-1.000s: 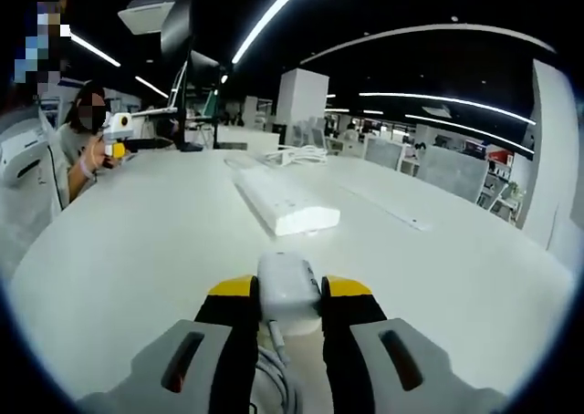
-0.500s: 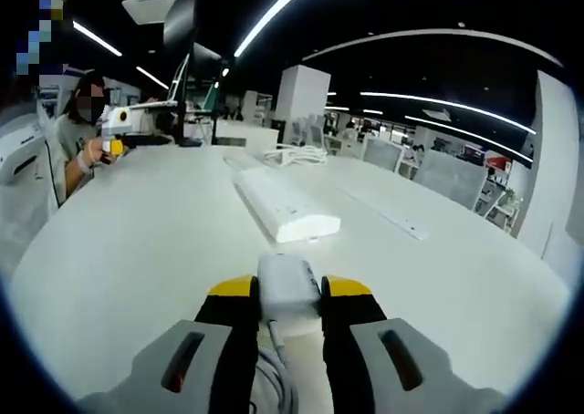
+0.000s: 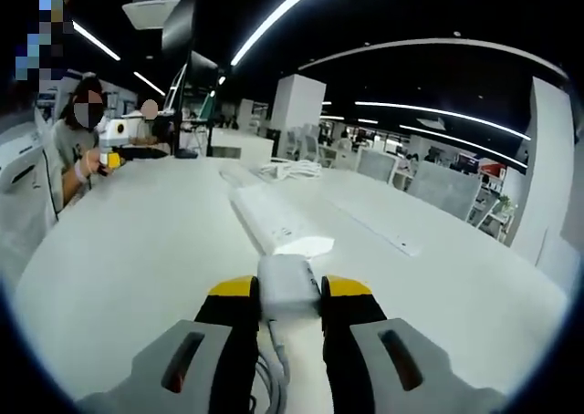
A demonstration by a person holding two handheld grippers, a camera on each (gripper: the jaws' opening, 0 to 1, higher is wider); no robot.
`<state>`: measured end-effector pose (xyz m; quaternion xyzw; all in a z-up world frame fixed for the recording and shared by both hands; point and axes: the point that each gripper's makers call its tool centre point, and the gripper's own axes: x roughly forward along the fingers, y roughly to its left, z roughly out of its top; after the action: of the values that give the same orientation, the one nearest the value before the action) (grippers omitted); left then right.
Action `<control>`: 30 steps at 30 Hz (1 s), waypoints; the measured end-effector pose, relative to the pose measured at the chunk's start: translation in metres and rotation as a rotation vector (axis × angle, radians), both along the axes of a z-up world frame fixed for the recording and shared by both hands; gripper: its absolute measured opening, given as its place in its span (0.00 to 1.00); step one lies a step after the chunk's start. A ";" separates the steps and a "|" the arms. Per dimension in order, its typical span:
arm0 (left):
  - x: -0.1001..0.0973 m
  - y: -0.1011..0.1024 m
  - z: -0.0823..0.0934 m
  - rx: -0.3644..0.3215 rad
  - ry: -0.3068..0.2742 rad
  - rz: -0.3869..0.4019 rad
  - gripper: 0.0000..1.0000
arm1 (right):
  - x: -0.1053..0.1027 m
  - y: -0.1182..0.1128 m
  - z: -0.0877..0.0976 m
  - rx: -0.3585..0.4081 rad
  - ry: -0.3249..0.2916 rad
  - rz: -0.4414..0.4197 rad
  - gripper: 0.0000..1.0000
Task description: Straighten the power strip on the desk, plug the charger into it
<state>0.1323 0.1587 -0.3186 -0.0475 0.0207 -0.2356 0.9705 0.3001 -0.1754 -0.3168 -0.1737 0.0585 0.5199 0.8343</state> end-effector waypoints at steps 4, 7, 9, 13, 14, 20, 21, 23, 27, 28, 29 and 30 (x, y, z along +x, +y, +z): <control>0.000 0.000 0.001 0.001 -0.002 -0.002 0.99 | -0.001 0.000 0.009 0.011 -0.013 -0.006 0.24; -0.001 0.001 0.002 0.000 -0.004 -0.001 0.99 | -0.001 -0.001 0.016 0.024 -0.018 -0.013 0.24; -0.001 0.001 0.002 -0.001 -0.005 -0.001 0.99 | -0.001 -0.002 0.020 0.028 -0.020 -0.017 0.24; -0.002 0.002 0.001 0.001 -0.003 -0.001 0.99 | -0.002 -0.004 0.029 0.033 -0.038 -0.027 0.24; -0.002 0.002 0.001 0.001 -0.002 0.000 0.99 | -0.002 -0.004 0.031 0.036 -0.040 -0.029 0.24; -0.001 0.000 0.001 0.000 -0.002 -0.005 0.99 | 0.001 -0.009 0.041 0.034 -0.050 -0.053 0.24; -0.001 0.000 0.001 0.000 -0.002 -0.006 0.99 | 0.001 -0.009 0.042 0.031 -0.050 -0.055 0.24; -0.001 0.000 0.000 -0.001 -0.001 -0.008 0.99 | 0.001 -0.009 0.044 0.031 -0.060 -0.060 0.24; -0.001 0.000 0.000 -0.002 0.001 -0.007 0.99 | 0.001 -0.008 0.053 0.045 -0.069 -0.061 0.24; -0.001 0.001 -0.001 -0.001 0.002 -0.006 0.99 | 0.002 -0.008 0.054 0.047 -0.073 -0.062 0.24; -0.001 0.001 -0.001 -0.001 0.002 -0.006 0.99 | 0.002 -0.007 0.056 0.052 -0.071 -0.062 0.24; -0.001 0.001 -0.001 -0.001 0.003 -0.006 0.99 | 0.001 -0.006 0.058 0.056 -0.070 -0.059 0.24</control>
<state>0.1315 0.1594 -0.3195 -0.0483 0.0219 -0.2384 0.9697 0.3015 -0.1819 -0.2589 -0.1667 0.0200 0.4899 0.8555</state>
